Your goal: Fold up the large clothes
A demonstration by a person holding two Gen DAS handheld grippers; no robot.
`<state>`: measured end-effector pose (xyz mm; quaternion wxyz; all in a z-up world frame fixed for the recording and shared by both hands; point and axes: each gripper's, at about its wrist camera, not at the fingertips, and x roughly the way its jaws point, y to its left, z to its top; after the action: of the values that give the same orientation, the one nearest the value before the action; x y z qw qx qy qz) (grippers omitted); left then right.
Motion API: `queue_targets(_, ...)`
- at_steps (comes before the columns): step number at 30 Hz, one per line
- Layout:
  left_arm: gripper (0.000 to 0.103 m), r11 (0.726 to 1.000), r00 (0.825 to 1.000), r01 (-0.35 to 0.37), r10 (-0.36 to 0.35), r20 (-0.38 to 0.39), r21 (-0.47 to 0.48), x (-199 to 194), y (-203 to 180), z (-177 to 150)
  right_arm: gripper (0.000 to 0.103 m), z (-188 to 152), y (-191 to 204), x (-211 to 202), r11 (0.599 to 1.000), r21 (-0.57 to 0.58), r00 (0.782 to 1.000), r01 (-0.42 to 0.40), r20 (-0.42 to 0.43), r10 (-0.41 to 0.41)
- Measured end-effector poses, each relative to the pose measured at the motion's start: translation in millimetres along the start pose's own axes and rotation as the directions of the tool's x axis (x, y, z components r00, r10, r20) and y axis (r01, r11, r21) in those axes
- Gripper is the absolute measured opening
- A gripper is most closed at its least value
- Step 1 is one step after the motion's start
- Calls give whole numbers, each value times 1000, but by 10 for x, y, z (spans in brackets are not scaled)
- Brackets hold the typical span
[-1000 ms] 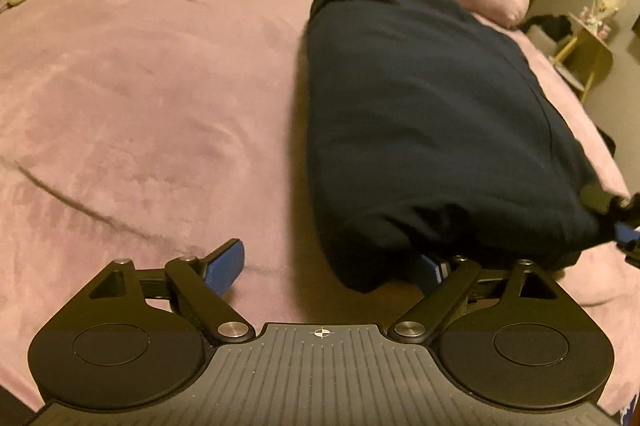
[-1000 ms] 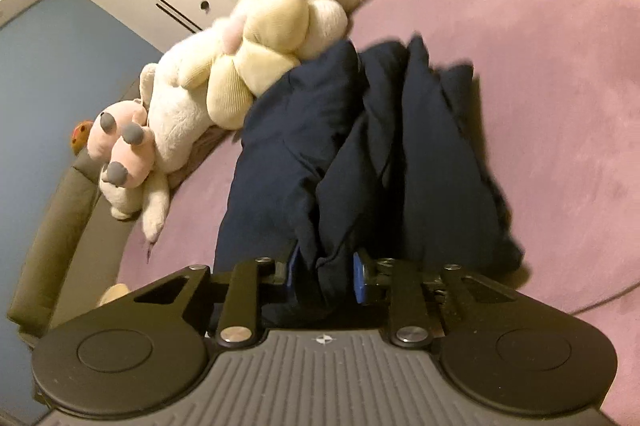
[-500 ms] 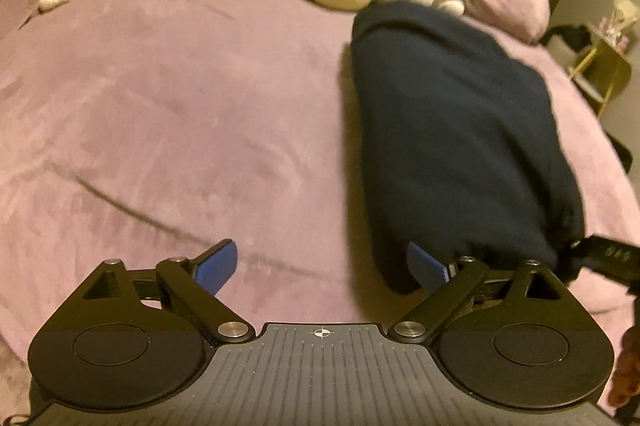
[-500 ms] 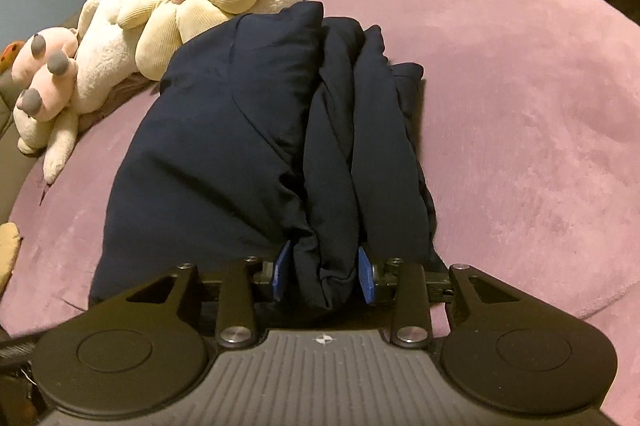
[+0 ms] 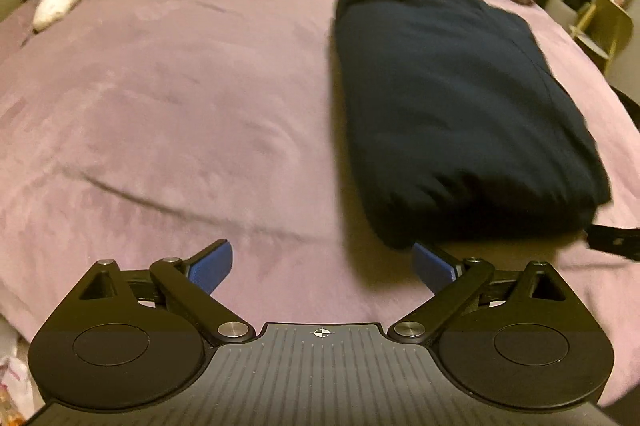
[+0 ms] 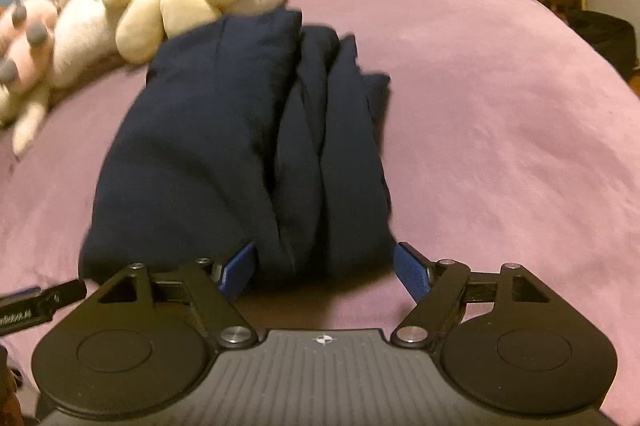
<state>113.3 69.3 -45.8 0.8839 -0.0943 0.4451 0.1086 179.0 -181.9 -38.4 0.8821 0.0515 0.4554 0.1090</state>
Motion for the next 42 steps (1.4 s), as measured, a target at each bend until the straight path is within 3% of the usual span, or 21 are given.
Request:
queue_targets(4, 100, 998, 999, 37, -37, -6, 44, -143, -176, -32, 83, -146, 221, -114, 998, -49, 997, 45, -55, -47)
queue_targets(10, 101, 989, 995, -36, 23, 98, 142, -370, -367, 2, 90, -162, 486, -345, 991, -112, 997, 66, -21, -69)
queue_targets(20, 101, 990, 995, -37, 24, 93, 135, -392, -344, 27, 96, -138, 572, -516, 986, -124, 994, 111, 25, -109)
queue_targets(42, 102, 987, 996, -45, 33, 78, 153, -393, -380, 12, 101, -148, 569, -514, 988, -90, 992, 126, 3, -126)
